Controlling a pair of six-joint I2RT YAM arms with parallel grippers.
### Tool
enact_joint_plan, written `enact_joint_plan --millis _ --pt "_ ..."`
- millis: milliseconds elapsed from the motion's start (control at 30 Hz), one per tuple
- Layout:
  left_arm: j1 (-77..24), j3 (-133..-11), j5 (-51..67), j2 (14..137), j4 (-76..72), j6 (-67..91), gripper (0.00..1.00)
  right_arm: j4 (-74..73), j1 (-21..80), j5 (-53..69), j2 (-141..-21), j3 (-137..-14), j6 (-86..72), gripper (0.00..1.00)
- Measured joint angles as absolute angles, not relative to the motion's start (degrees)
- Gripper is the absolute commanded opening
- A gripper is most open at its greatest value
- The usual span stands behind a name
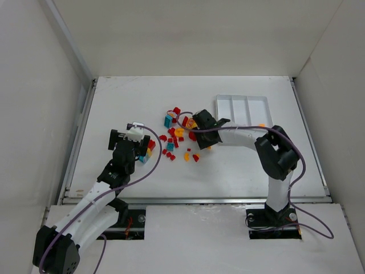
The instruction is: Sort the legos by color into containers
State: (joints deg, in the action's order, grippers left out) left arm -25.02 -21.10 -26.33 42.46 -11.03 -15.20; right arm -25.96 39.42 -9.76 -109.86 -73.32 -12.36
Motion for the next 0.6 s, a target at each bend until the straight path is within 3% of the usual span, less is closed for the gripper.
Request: enact_joint_plan --millis 300,600 --pt "-25.02 -21.1 -26.13 42.19 -10.92 -15.2 1.0 -27.68 39.42 -12.86 -108.25 -71.57 -14.79 0.47" --pt "-25.02 -21.1 -25.93 42.17 -10.9 -15.2 1.0 -26.92 39.42 -12.82 -106.43 -68.93 -15.22 0.35"
